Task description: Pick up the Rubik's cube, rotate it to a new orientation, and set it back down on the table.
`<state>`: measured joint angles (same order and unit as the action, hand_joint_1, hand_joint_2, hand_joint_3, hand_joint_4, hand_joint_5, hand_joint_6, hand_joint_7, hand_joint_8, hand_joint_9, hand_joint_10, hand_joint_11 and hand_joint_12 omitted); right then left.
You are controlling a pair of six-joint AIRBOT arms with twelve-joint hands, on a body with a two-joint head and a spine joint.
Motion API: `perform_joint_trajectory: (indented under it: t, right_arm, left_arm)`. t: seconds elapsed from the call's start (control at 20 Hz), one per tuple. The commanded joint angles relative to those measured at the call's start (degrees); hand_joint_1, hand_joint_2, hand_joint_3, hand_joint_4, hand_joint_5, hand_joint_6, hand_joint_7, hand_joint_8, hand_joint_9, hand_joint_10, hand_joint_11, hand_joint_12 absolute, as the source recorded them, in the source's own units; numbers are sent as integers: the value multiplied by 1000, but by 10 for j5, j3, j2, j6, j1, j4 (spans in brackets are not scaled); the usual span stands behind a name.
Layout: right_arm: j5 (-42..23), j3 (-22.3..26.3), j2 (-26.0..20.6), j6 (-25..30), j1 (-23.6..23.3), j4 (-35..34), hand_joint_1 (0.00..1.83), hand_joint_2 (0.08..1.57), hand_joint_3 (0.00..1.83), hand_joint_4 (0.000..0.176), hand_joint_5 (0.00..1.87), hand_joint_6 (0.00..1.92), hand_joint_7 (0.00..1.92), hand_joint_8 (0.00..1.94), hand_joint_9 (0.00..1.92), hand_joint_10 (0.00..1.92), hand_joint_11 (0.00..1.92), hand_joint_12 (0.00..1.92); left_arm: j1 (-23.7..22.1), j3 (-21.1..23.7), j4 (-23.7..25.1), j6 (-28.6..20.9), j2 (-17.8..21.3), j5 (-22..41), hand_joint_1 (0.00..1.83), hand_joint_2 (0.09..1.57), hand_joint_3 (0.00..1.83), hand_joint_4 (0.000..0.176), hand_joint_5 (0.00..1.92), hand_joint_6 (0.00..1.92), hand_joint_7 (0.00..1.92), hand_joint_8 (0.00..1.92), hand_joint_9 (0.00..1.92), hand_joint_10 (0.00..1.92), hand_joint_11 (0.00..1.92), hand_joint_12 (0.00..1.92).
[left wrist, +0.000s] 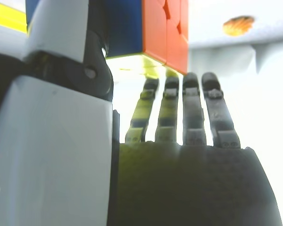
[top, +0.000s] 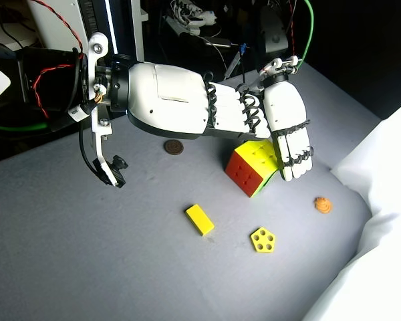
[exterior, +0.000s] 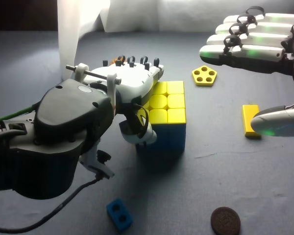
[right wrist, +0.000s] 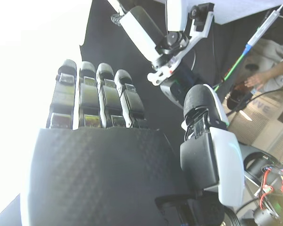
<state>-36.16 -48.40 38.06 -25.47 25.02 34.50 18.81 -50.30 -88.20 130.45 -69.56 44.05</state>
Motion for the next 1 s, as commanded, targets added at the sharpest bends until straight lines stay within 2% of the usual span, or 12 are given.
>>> perform_joint_trajectory:
  t: [0.0, 0.15, 0.2, 0.55, 0.8, 0.95]
  right_arm:
    - [-61, 3, -3, 2, -4, -23, 33, 1281, 0, 0, 0, 0, 0, 0, 0, 0, 0, 0]
    - [-61, 4, -3, 2, -3, -23, 85, 1279, 0, 0, 0, 0, 0, 0, 0, 0, 0, 0]
    - [-61, 4, -3, 2, -3, -22, 59, 1279, 0, 0, 3, 1, 7, 2, 0, 0, 0, 0]
    - [-61, 4, -3, 2, -2, -21, 40, 1295, 5, 0, 0, 0, 3, 1, 0, 0, 0, 0]
    - [-61, 4, -4, 2, -2, -21, 46, 1297, 4, 0, 0, 0, 0, 0, 0, 0, 0, 0]
    - [-61, 4, -4, 2, -2, -21, 64, 1292, 1, 0, 1, 0, 2, 0, 0, 0, 0, 0]
  left_arm:
    - [-3, -3, 42, 0, -1, 13, 1062, 1072, 1, 0, 0, 0, 0, 0, 0, 0, 0, 0]
    - [-2, -8, 42, 0, -6, 9, 1054, 1063, 0, 0, 0, 0, 0, 0, 0, 0, 0, 0]
    - [-1, -9, 41, 0, -7, 9, 1017, 1072, 1, 0, 0, 0, 0, 0, 0, 0, 0, 0]
    - [8, -12, 35, 0, -11, 8, 1060, 1048, 0, 0, 0, 0, 0, 0, 0, 0, 0, 0]
    - [13, -12, 34, 0, -12, 6, 989, 1058, 0, 0, 0, 0, 0, 0, 0, 0, 0, 0]
    - [14, -13, 34, 0, -12, 4, 1050, 1030, 0, 0, 0, 0, 0, 0, 0, 0, 0, 0]
